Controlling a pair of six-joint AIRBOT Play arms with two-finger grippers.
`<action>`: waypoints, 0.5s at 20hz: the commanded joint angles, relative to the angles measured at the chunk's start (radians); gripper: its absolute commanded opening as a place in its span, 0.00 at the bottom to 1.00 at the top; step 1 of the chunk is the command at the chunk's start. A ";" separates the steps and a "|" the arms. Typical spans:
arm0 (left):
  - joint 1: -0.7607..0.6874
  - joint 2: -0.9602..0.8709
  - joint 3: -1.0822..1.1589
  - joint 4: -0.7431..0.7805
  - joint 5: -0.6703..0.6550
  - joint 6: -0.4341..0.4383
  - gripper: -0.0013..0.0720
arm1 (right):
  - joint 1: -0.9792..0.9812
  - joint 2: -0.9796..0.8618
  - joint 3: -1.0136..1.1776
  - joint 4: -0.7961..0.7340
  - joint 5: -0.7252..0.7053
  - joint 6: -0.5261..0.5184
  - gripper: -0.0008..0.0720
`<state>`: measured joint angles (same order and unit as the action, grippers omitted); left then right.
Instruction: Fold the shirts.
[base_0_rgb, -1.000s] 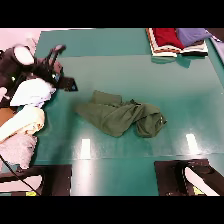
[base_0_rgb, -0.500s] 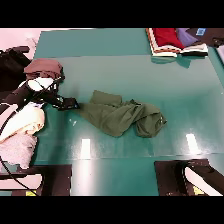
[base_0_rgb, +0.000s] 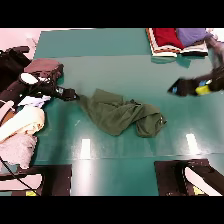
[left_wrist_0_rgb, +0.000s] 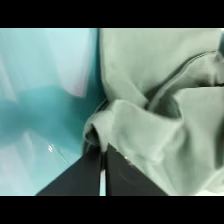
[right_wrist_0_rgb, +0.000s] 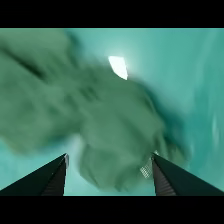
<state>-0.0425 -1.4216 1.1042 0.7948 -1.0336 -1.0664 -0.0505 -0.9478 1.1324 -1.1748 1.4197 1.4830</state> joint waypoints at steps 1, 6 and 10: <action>0.001 0.022 0.055 0.014 -0.021 0.011 0.05 | 0.037 -0.093 -0.175 -0.048 -0.016 -0.017 0.79; 0.001 0.021 0.054 0.014 -0.032 0.008 0.05 | 0.165 -0.275 -0.195 -0.047 -0.161 -0.055 0.76; 0.001 0.025 0.057 0.014 -0.032 -0.011 0.05 | 0.174 -0.286 -0.187 -0.056 -0.250 -0.055 0.03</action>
<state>-0.0425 -1.4006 1.1568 0.8085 -1.0634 -1.0641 0.1055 -1.2129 0.9474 -1.2163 1.2491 1.4334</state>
